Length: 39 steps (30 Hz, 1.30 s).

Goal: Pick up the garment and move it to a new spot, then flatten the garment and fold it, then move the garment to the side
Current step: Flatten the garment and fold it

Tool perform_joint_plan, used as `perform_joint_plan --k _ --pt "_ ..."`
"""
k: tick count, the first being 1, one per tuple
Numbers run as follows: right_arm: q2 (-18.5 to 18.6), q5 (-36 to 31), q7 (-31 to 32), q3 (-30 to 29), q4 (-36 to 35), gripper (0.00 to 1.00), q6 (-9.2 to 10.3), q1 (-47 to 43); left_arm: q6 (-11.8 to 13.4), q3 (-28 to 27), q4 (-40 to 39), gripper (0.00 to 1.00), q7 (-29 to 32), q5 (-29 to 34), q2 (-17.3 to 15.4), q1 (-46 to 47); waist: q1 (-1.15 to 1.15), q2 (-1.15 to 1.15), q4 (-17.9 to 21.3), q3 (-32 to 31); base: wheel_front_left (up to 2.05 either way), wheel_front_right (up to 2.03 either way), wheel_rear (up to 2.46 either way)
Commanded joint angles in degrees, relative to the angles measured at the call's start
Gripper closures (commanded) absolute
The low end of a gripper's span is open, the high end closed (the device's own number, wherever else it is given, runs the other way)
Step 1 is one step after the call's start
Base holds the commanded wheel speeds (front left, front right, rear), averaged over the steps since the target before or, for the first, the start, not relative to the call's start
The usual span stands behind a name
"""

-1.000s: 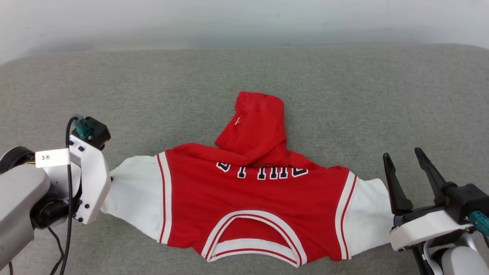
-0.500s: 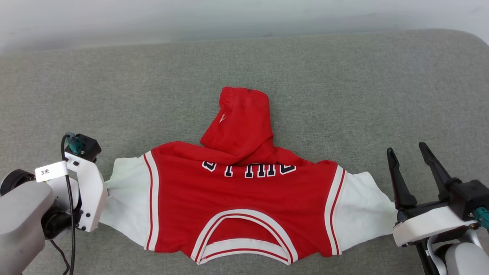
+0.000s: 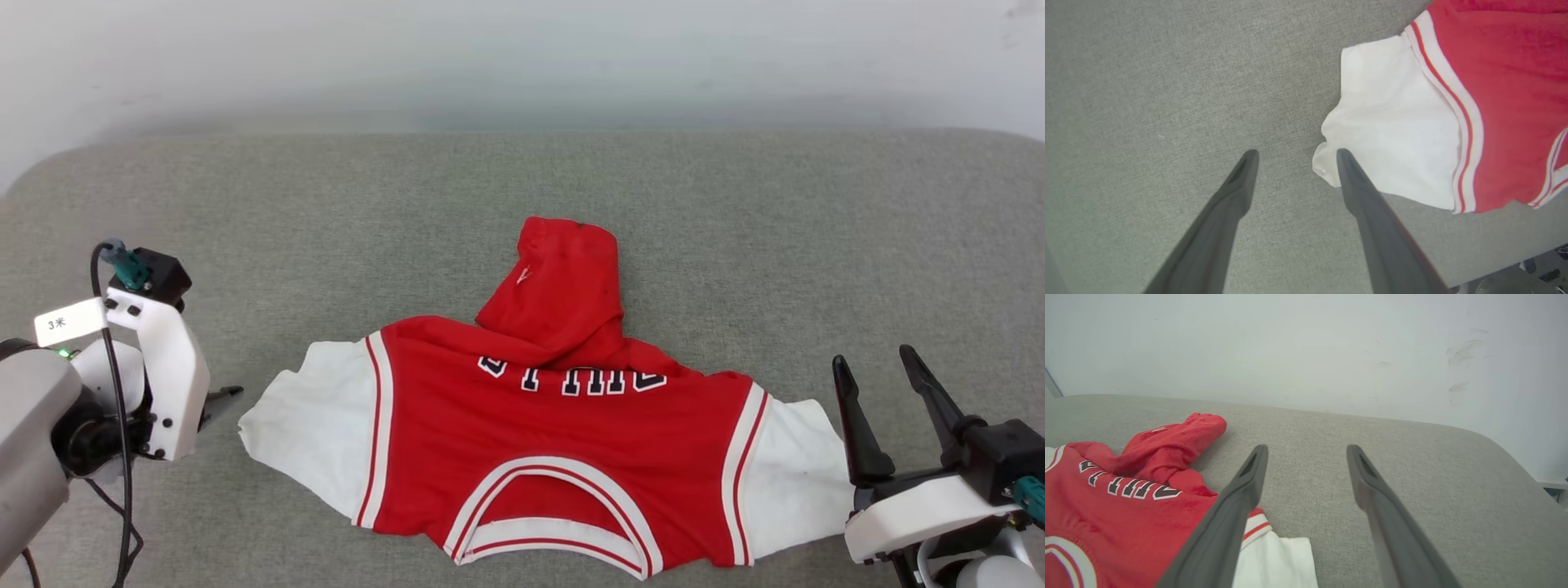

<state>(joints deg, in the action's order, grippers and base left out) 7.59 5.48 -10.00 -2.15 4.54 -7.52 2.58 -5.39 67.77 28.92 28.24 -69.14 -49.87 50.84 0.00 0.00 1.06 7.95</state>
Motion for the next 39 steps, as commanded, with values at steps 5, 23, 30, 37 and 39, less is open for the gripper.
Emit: perform_joint_plan --k 5,23,30,37,39 --pt "0.3 0.33 0.5 0.36 -0.49 0.0 0.07 -0.52 0.92 0.33 -3.92 0.0 4.08 -1.69 -1.46 -0.17 0.0 0.0 -0.35 -0.5 0.0 0.0 0.0" --pt "1.67 0.83 0.47 1.77 -1.12 0.0 0.07 2.72 2.06 2.94 1.73 0.0 5.9 -1.85 1.91 -6.02 0.0 0.0 3.06 4.06 0.0 0.0 0.0" --pt "1.9 0.75 0.77 1.14 -0.81 0.0 0.07 2.44 0.31 3.04 4.01 1.0 3.58 -1.62 3.92 -6.98 0.0 0.0 2.38 3.17 0.0 0.0 0.0" --pt "6.73 1.14 4.28 2.19 -2.93 0.0 0.07 1.03 -0.51 0.63 3.84 1.0 -2.61 -0.48 1.79 -4.41 0.0 0.0 1.33 -0.38 0.0 0.0 0.0" --pt "9.4 1.62 6.81 3.23 -4.22 0.0 0.07 0.59 -0.79 -0.27 2.7 1.0 -4.87 -0.71 1.0 -4.47 0.0 0.0 1.21 -1.39 0.0 0.0 0.0"
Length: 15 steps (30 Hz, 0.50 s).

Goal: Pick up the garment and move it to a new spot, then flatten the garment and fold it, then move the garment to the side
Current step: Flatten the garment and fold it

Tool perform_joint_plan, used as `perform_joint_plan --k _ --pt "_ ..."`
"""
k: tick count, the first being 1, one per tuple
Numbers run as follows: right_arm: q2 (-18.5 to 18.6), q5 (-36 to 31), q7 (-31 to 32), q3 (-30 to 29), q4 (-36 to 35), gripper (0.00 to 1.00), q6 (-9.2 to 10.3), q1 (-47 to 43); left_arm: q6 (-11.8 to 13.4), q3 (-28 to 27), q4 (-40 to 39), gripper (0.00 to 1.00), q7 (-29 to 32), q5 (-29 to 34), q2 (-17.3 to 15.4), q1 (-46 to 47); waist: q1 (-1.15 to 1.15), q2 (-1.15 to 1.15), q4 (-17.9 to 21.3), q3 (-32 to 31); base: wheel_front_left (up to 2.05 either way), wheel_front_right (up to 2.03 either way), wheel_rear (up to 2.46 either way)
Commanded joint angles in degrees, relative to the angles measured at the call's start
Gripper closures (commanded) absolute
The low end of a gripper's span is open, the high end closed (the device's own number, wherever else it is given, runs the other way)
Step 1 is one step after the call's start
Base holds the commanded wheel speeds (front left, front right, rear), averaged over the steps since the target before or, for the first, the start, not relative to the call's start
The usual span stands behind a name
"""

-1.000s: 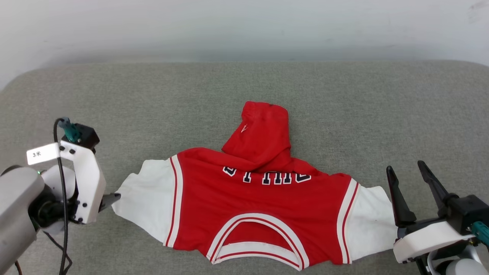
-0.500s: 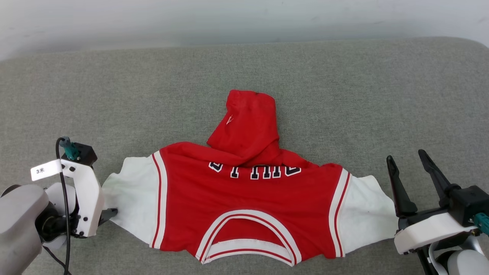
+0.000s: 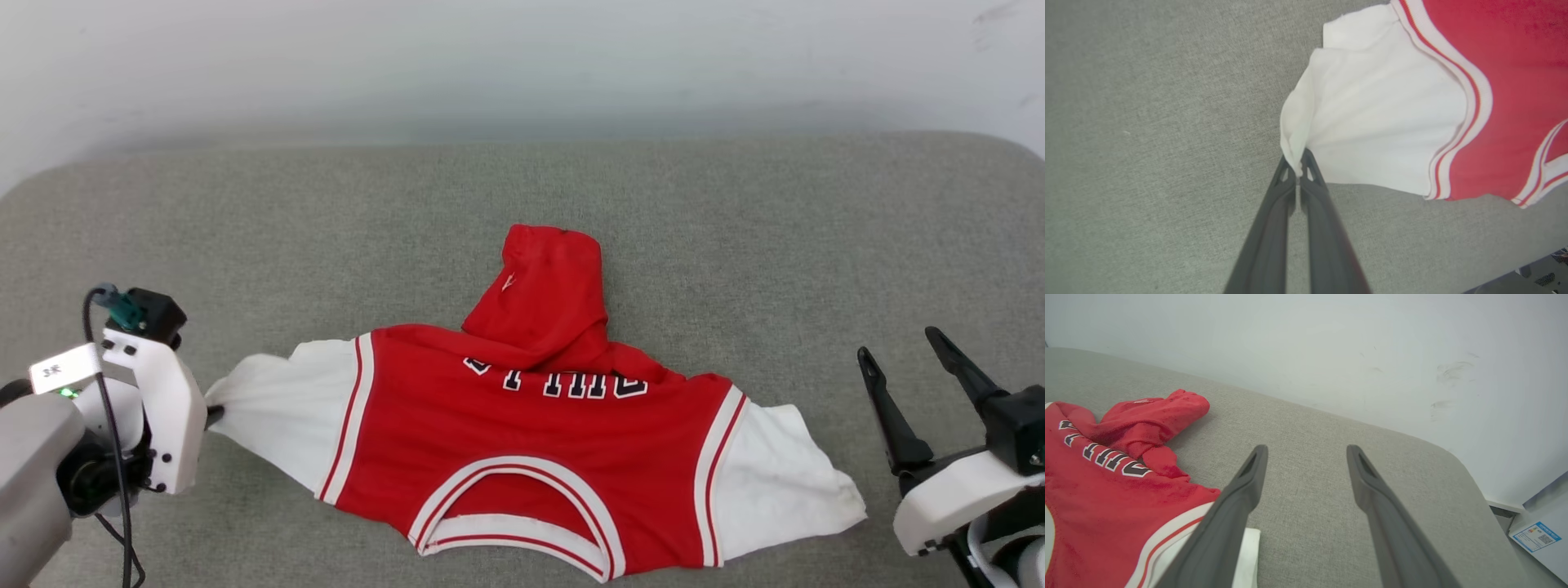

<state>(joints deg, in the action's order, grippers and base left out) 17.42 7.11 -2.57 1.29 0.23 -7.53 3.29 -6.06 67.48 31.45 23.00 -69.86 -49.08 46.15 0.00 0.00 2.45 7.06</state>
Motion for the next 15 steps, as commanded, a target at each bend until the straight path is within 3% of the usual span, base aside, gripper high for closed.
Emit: perform_joint_plan --k 1,6,15 --pt "1.01 0.37 0.87 0.38 -0.73 0.0 0.08 -0.37 -0.17 -0.44 -0.45 1.0 -0.64 -0.13 -0.3 0.05 0.0 0.0 -0.23 -0.94 0.0 0.0 0.0" --pt "8.22 5.07 11.29 4.29 -5.09 0.0 0.08 -1.8 0.84 -1.05 -4.46 1.0 -4.12 0.81 -2.92 -1.56 0.0 0.0 -0.6 -2.8 0.0 0.0 0.0" --pt "19.04 17.79 36.52 11.86 -11.8 0.0 0.08 -4.42 4.71 -0.77 -12.93 1.0 -6.29 2.15 -4.94 -3.57 0.0 0.0 -2.19 -3.74 0.0 0.0 0.0"
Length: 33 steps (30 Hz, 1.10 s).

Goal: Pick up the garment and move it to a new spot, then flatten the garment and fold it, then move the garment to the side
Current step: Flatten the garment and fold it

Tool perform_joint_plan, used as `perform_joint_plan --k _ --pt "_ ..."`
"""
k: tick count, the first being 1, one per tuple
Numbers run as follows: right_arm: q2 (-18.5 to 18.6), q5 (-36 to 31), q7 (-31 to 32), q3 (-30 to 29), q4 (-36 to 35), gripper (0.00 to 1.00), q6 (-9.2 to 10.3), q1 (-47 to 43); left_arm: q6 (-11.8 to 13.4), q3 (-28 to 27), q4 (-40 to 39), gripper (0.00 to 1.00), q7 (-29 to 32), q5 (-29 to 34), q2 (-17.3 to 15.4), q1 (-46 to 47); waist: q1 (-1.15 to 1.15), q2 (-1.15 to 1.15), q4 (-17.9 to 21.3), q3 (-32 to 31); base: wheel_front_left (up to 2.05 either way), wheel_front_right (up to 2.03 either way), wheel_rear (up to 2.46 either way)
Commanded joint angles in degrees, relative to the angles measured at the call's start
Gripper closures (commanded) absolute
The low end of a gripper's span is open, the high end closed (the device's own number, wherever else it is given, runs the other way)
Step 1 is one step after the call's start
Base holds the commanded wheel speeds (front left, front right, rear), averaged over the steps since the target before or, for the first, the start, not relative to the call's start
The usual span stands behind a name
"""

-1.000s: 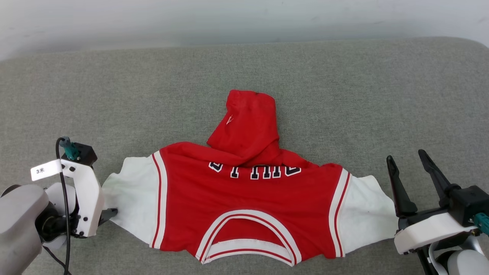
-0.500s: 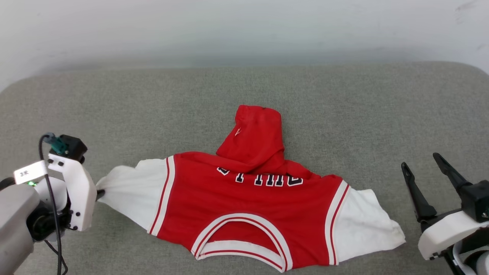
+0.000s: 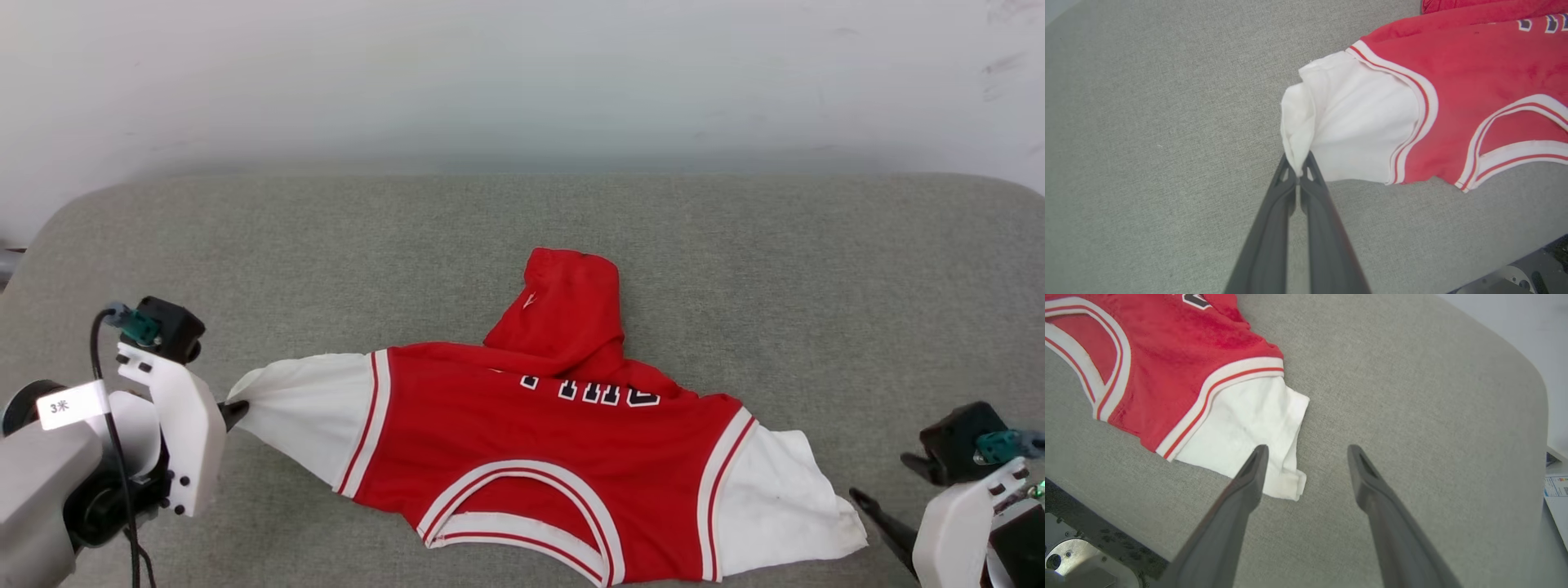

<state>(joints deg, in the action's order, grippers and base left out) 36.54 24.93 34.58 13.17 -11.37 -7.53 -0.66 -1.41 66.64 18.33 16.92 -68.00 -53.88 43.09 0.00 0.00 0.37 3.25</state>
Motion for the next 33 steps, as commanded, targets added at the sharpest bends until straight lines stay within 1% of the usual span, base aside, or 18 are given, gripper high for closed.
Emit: perform_joint_plan --k 1,5,8,11,17,19,21,23,27,28,29,30,33 --pt "0.45 0.85 1.28 0.37 -0.37 0.0 0.08 -0.42 0.42 0.1 -0.52 1.0 -0.29 0.4 -0.25 -0.48 0.0 0.0 -0.36 0.19 0.0 0.0 0.0" --pt "2.29 3.41 5.94 1.8 0.6 0.0 0.08 1.16 1.52 0.04 -2.97 1.0 -0.4 1.12 -0.25 0.24 0.0 0.0 -1.55 1.09 0.0 0.0 0.0" --pt "3.1 4.5 7.86 2.85 2.41 0.0 0.08 2.17 2.08 0.06 -4.11 1.0 -0.5 1.93 -0.1 0.88 0.0 0.0 -2.49 1.92 0.0 0.0 0.0" --pt "2.93 5.28 8.74 3.92 4.69 0.0 0.08 2.78 2.53 0.09 -5.01 1.0 -0.57 2.56 0.26 1.48 0.0 0.0 -3.38 2.87 0.0 0.0 0.0" --pt "2.04 5.52 7.15 7.55 10.17 0.0 0.08 4.59 2.9 -0.11 -6.05 1.0 -1.04 3.68 0.83 2.61 0.0 0.0 -4.65 5.03 0.0 0.0 0.0" --pt "1.08 5.98 5.98 9.03 12.64 0.0 0.08 5.38 2.89 -0.18 -6.06 1.0 -1.11 3.75 1.08 3.01 0.0 0.0 -4.91 5.56 0.0 0.0 0.0" --pt "0.97 5.54 5.03 11.2 14.86 0.0 0.07 5.63 2.76 -0.18 -5.98 1.0 -1.24 4.07 1.4 3.27 0.0 0.0 -5.24 6.02 0.0 0.0 0.0" --pt "-0.15 6.25 4.06 13.31 16.99 0.0 0.05 5.45 2.66 -0.11 -5.81 1.0 -1.42 4.22 1.56 3.22 0.0 0.0 -5.32 6.28 0.0 0.0 0.0" --pt "-0.66 6.89 1.96 17.06 19.75 0.0 -0.05 5.6 2.54 0.07 -5.61 1.0 -1.62 4.21 1.29 2.78 0.0 0.0 -5.03 6.16 0.0 0.0 0.0" --pt "-0.73 6.97 1.37 17.93 20.2 0.23 -0.07 5.86 2.55 0.16 -5.53 1.0 -1.64 4.16 1.14 2.52 0.0 0.0 -4.87 5.95 0.0 0.0 0.0" --pt "-0.76 7.22 0.31 18.49 20.46 0.66 -0.1 6.1 2.56 0.22 -5.5 1.0 -1.6 4.1 1.01 2.27 0.0 0.0 -4.7 5.75 0.0 0.0 0.0" --pt "-0.88 7.44 -0.69 18.75 20.79 1.0 -0.1 6.43 2.57 0.26 -5.5 1.0 -1.72 4.01 0.86 2.04 0.0 0.0 -4.51 5.52 0.0 0.0 0.0" --pt "-0.4 7.88 -3.4 18.92 21.46 1.0 -0.01 7.57 2.49 0.15 -5.72 1.0 -2.28 3.77 0.73 1.77 0.0 0.0 -4.04 4.74 0.0 0.0 0.0"
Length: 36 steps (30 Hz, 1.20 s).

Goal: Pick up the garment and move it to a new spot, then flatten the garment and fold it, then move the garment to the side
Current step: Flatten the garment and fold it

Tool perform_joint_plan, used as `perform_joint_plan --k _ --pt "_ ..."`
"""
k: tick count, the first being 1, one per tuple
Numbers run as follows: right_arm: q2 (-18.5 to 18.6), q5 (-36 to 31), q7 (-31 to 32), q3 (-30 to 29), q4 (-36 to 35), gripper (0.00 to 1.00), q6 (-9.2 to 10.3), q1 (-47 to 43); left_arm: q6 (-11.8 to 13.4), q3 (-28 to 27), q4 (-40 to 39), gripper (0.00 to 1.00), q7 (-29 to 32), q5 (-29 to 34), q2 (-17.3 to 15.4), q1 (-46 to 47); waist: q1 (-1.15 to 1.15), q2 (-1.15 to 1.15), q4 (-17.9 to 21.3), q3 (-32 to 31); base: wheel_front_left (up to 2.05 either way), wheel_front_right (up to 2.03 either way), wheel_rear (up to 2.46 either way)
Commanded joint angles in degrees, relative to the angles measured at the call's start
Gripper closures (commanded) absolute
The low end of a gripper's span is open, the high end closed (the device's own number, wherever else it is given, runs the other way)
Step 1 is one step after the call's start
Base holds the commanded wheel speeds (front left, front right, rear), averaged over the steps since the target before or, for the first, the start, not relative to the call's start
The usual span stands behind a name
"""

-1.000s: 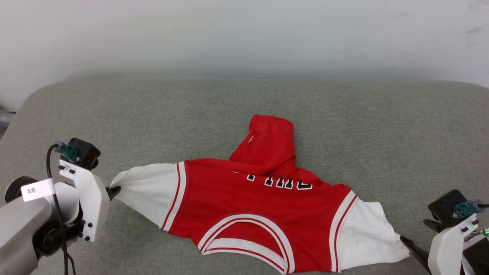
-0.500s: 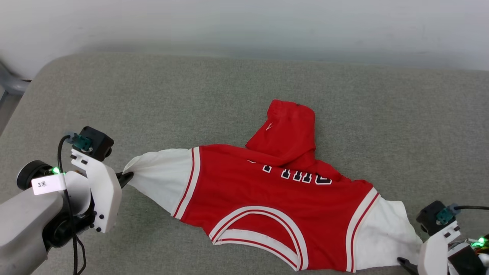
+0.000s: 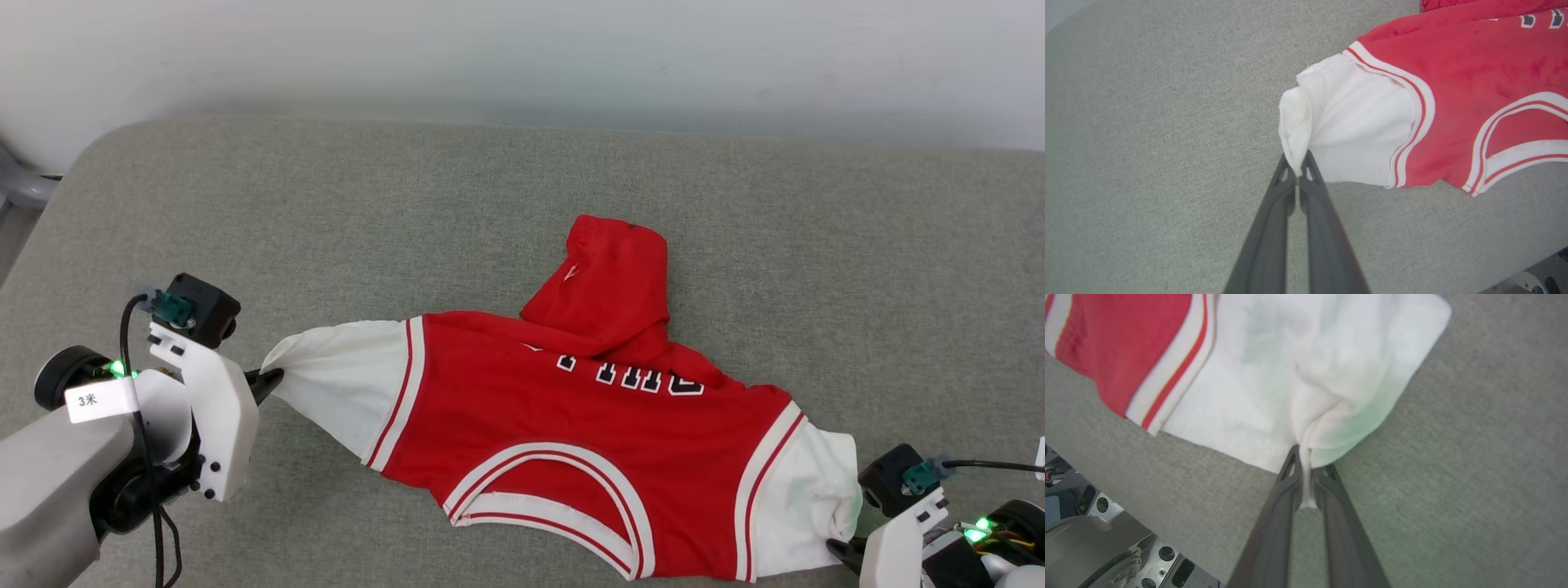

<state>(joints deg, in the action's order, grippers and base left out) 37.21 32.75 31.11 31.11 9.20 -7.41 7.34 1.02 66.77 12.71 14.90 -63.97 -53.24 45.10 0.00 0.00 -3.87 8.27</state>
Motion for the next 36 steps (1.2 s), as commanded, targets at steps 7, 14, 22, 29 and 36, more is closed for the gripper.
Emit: perform_joint_plan --k 7,14,22,29,36 --pt "0.1 0.17 -6.03 -1.77 -1.29 1.0 -0.05 -0.78 -0.06 -1.36 -2.22 1.0 -3.52 -1.43 -1.36 -1.8 0.0 0.0 1.1 -2.93 0.0 0.0 0.0" --pt "-1.23 0.48 -9.52 -8.53 -8.49 1.0 -0.05 -4.26 0.24 -3.94 -8.64 1.0 -9.01 -3.18 -4.4 -3.82 0.0 0.0 2.25 -6.37 0.0 0.0 0.0" --pt "-2.59 -1.3 -9.83 -17.46 -17.57 1.0 -0.05 -3.17 1.05 -8.0 -15.83 1.0 -14.55 -2.41 -6.22 -1.17 0.0 0.0 2.72 -8.75 0.0 0.0 0.0" --pt "-5.18 -3.0 -10.48 -25.61 -24.99 1.0 -0.05 1.44 2.12 -13.1 -18.69 1.0 -20.11 -0.42 -4.84 4.06 0.0 0.0 2.72 -9.09 0.0 0.0 0.0" --pt "-6.97 -4.96 -10.88 -29.73 -28.83 1.0 -0.05 8.44 4.19 -15.86 -18.41 1.0 -22.05 1.79 -2.25 9.42 0.0 0.0 2.9 -8.77 0.0 0.0 0.0"
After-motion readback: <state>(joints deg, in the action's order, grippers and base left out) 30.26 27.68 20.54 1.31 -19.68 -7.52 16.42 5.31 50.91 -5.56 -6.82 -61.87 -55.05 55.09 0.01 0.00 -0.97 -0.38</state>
